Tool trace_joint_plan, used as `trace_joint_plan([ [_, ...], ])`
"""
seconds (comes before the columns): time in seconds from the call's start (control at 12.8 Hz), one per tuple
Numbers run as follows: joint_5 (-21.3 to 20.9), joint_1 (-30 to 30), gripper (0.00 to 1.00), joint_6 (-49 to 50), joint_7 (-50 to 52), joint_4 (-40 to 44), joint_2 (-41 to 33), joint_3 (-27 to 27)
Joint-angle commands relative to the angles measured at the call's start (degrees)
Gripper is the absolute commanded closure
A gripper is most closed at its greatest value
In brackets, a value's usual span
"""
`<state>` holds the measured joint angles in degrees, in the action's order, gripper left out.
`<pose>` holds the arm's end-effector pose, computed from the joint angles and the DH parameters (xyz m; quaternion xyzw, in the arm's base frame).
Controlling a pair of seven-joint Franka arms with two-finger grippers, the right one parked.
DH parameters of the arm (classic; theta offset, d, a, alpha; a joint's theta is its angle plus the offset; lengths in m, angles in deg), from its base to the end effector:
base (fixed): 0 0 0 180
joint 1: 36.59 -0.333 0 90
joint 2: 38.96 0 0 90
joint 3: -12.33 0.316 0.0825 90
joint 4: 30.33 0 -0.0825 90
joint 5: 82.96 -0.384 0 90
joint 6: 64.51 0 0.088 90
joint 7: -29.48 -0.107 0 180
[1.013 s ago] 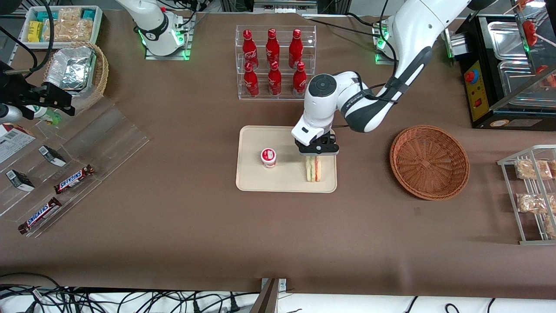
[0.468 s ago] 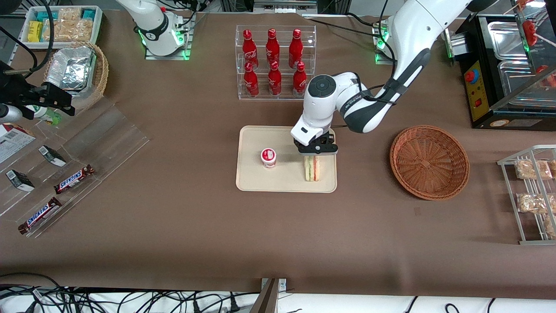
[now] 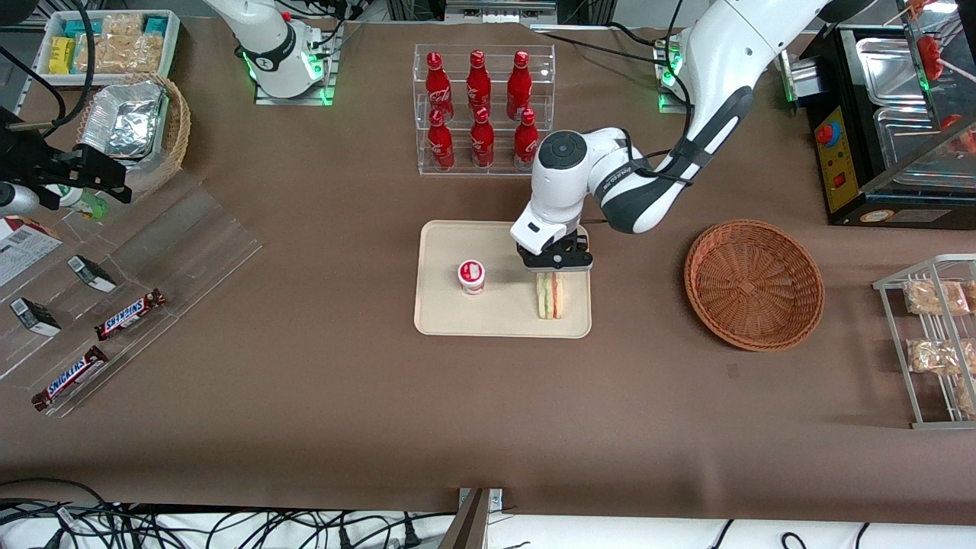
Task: Place sandwich from basket to tray
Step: 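Lower the sandwich onto the tray beside the yogurt cup, then open the left gripper to release the sandwich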
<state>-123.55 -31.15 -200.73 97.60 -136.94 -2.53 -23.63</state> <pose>0.5026 -0.3987 0.2318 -0.9967 -0.0284 -0.0745 0.0141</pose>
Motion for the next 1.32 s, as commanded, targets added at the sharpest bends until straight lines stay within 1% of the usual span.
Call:
trace_joint_plan([
  [0.0, -1.9, 0.1, 0.39, -0.5, 1.9, -0.1, 0.0, -0.3],
  [0.08, -1.9, 0.1, 0.3, -0.5, 1.9, -0.1, 0.0, -0.3],
  [0.16, -1.7, 0.1, 0.15, -0.5, 2.6, 0.1, 0.0, -0.4],
  [0.23, -1.0, 0.1, 0.0, -0.4, 6.1, 0.9, 0.0, -0.5],
  [0.31, -1.1, 0.2, 0.0, -0.2, 8.1, 1.0, -0.3, -0.6],
  [0.47, -0.8, 0.1, 0.0, 1.2, 8.5, 1.6, -1.3, -1.6],
  [0.62, -0.5, 0.1, 0.0, 8.0, 8.3, 5.6, -1.2, -3.5],
  [0.78, 3.4, 0.3, 0.0, 12.7, 7.9, 10.7, -1.3, -3.7],
  [0.86, 4.2, 0.4, 0.0, 15.1, 7.6, 13.3, -1.4, -3.8],
  [1.09, 9.3, -0.4, 0.0, 21.2, 2.0, 21.2, -1.4, -3.7],
  [1.25, 12.0, -1.6, 0.0, 28.1, -1.9, 27.4, -1.5, -3.6],
])
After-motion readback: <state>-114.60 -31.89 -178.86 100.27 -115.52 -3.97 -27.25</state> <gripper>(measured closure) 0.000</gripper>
